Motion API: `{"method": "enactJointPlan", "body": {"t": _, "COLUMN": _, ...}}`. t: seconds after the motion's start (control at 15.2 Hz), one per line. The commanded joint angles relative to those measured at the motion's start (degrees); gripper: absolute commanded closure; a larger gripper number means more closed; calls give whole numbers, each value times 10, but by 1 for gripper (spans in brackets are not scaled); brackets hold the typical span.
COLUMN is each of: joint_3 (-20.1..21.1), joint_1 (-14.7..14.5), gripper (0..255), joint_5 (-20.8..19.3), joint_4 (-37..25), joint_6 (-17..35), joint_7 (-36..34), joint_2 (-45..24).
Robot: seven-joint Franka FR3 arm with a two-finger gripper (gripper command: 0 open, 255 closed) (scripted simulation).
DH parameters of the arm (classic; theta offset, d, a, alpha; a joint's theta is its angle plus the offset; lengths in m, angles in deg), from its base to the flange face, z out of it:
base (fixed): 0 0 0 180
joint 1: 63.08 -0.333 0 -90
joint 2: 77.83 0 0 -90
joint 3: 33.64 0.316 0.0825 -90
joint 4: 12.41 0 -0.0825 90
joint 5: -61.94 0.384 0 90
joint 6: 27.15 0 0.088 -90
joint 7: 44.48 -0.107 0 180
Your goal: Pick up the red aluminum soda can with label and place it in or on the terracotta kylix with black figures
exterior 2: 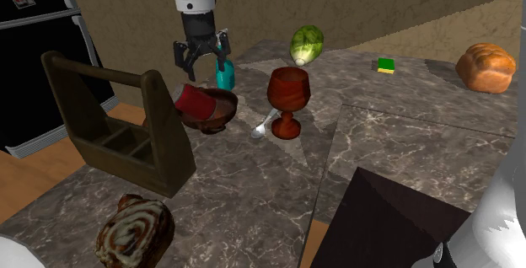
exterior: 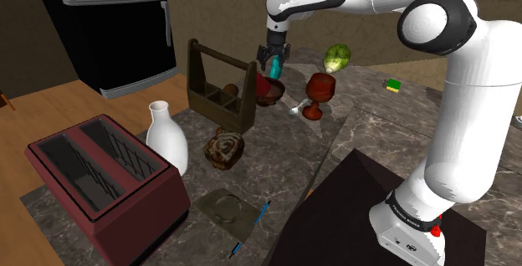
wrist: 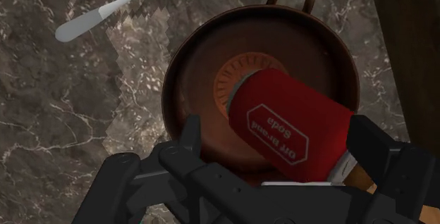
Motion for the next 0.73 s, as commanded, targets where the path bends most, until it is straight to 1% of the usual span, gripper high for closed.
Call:
{"method": "enactJointPlan", "body": {"t": 0.0, "joint_3": 0, "joint_1": 0, "gripper": 0, "joint_5": 0, "joint_4": -26, "joint_6": -29, "joint_7": 0, "joint_2": 2}}
{"method": "enactJointPlan", "body": {"t": 0.13, "joint_3": 0, "joint_1": 0, "gripper": 0, "joint_5": 0, "joint_4": -60, "joint_6": -63, "joint_7": -1, "joint_2": 2}}
{"method": "enactJointPlan", "body": {"t": 0.66, "joint_3": 0, "joint_1": 0, "gripper": 0, "joint_5": 0, "joint_4": -60, "joint_6": -63, "joint_7": -1, "joint_2": 2}}
